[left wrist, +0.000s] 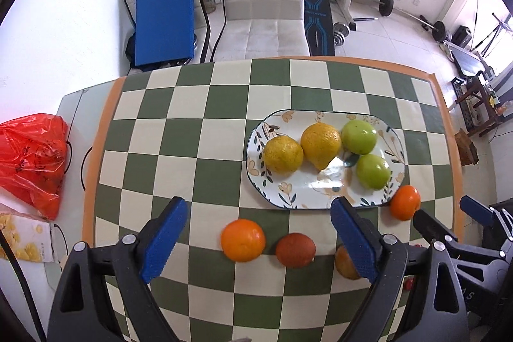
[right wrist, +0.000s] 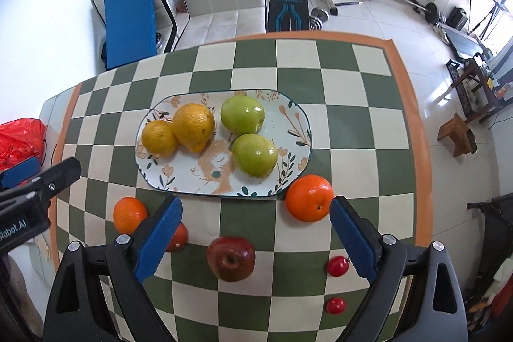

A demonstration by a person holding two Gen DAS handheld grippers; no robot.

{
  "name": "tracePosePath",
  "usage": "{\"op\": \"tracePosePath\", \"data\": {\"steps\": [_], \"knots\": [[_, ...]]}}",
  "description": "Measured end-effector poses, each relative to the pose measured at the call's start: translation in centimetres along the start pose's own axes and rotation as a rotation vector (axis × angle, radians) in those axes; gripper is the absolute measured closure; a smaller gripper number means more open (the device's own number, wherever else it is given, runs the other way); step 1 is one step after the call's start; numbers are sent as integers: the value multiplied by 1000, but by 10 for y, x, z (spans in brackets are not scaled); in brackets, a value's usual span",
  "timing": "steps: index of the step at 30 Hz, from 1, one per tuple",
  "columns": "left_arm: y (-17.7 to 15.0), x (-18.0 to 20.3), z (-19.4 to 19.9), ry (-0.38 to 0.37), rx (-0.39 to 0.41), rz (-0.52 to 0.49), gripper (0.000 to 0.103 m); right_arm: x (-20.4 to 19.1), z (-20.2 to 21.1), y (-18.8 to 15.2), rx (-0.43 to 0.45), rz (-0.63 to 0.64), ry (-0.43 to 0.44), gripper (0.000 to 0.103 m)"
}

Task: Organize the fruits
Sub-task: 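Open both tools and lift them away from the plate, then grasp the red apple with the right tool while the left tool grasps the orange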

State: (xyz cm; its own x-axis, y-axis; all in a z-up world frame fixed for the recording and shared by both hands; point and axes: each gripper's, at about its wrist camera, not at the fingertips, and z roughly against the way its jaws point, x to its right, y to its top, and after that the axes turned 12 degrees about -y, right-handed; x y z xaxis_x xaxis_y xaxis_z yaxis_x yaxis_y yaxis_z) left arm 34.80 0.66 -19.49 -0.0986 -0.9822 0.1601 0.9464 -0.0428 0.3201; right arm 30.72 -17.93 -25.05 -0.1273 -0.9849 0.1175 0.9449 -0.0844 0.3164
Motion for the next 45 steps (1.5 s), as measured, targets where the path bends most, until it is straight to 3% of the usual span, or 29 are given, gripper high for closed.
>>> {"op": "tracePosePath", "data": {"steps": [16,27,29,35,39,45], "knots": [[-37,15,82,-46,109,-42,12,12,103,-37,136,-37,5,8],[-40,7,85,-70,114,-10,12,9,121,-44,148,-70,30,8],[-37,1,74,-60,86,-1,2,10,112,-44,122,-83,44,6],[-37,-32,27,29,-1,30,2,8,42,-46,-27,-114,89,5],[-41,-60,-16,58,-97,72,2,-1,-35,-52,-170,-128,107,5],[-45,-90,-82,24,-252,142,2,-23,-113,-67,-320,-115,115,8]]}}
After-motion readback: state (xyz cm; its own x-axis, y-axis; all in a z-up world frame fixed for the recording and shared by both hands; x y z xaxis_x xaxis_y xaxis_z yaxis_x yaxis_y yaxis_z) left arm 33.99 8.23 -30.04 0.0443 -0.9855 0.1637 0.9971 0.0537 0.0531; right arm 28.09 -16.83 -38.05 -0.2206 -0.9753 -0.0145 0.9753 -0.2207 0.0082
